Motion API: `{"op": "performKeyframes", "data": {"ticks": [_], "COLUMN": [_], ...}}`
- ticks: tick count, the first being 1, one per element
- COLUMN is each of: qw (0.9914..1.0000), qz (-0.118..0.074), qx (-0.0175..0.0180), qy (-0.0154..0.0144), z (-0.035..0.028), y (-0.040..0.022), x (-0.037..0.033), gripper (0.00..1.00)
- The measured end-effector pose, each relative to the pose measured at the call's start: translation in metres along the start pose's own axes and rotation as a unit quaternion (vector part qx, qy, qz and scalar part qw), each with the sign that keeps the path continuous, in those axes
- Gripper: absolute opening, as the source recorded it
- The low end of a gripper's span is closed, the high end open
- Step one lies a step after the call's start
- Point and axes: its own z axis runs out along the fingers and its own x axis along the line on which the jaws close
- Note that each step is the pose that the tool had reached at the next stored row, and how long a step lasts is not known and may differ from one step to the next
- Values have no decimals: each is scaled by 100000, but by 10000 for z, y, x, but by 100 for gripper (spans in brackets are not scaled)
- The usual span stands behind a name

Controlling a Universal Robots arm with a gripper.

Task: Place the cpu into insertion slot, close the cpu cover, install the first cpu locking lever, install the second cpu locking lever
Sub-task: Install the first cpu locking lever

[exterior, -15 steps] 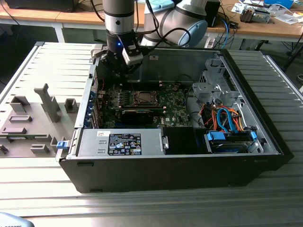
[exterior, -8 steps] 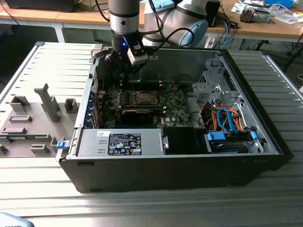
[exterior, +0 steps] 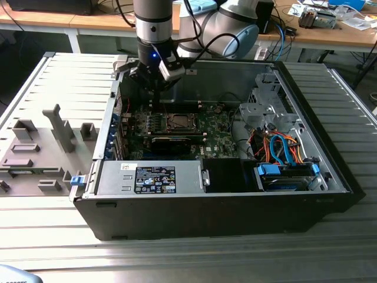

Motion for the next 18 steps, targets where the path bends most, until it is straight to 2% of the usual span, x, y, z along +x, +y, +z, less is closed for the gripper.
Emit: {"op": "performKeyframes", "data": {"ticks": [4, 18], "qw": [99999, 99999], "qz": [-252, -261], "qx": [-319, -433], "qy": [-1, 11], "z": [0, 1], "y": [1, -3], "x": [-31, -168], "gripper": [11, 11]}}
